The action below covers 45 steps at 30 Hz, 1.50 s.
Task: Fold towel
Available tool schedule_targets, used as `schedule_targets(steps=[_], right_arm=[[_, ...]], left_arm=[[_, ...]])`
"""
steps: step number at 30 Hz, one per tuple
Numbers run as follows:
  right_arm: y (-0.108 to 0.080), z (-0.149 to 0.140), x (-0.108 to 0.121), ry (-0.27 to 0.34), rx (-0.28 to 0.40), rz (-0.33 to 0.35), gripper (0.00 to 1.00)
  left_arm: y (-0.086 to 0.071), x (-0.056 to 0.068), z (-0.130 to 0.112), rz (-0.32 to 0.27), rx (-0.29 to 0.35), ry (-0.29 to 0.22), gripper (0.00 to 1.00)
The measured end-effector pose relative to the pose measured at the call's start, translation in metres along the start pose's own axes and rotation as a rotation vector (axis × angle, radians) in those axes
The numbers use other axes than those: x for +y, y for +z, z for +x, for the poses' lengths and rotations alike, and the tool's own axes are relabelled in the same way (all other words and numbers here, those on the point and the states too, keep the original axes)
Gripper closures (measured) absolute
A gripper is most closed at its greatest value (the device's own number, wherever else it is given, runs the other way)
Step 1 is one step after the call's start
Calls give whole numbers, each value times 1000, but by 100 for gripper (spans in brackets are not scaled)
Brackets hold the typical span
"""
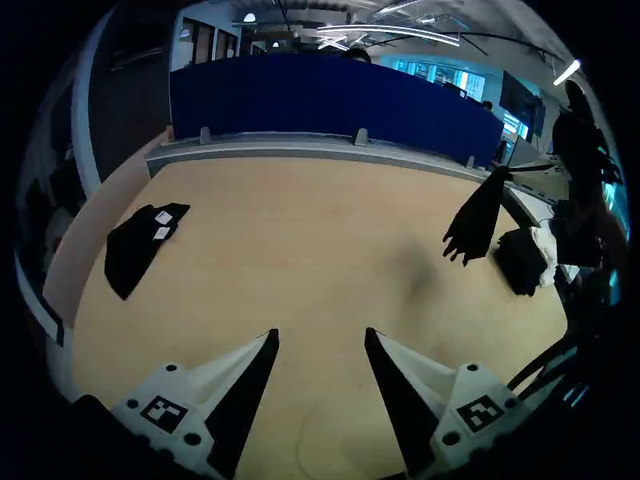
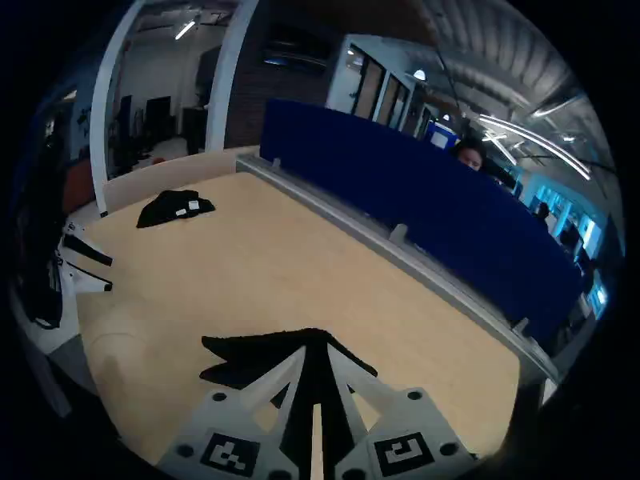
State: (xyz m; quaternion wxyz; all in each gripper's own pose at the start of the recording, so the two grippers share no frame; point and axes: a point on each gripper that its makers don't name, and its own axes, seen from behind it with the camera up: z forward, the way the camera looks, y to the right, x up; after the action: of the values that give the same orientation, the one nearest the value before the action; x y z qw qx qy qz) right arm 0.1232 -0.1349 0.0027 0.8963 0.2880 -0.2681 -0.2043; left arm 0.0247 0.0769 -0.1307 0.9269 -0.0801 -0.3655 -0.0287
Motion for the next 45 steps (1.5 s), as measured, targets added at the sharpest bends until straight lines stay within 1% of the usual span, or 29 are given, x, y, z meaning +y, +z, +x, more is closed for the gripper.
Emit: schedule_targets(steps=[11,17,23,32,38,41,45], right_arm=[[-18,-25,71,14,-21,-70,97],[-27,-39,106,19,-35,-102,97],[-31,-54,138,20,-55,-125,97],[-38,-75,183,23,-86,-160,97],[-43,-86,210,37,-98,-178,97],[-45,-92,221,43,-104,-184,97],[-47,-99,228,54,-110,-185,97]], left_arm=[[6,4,3,8,-7,12,21],[7,8,2,11,-17,20,21],[8,14,1,15,-26,30,21],[8,22,0,23,-39,37,21],[12,28,0,24,-46,43,21],[13,32,1,25,-50,49,21],[15,38,1,23,-53,58,21]])
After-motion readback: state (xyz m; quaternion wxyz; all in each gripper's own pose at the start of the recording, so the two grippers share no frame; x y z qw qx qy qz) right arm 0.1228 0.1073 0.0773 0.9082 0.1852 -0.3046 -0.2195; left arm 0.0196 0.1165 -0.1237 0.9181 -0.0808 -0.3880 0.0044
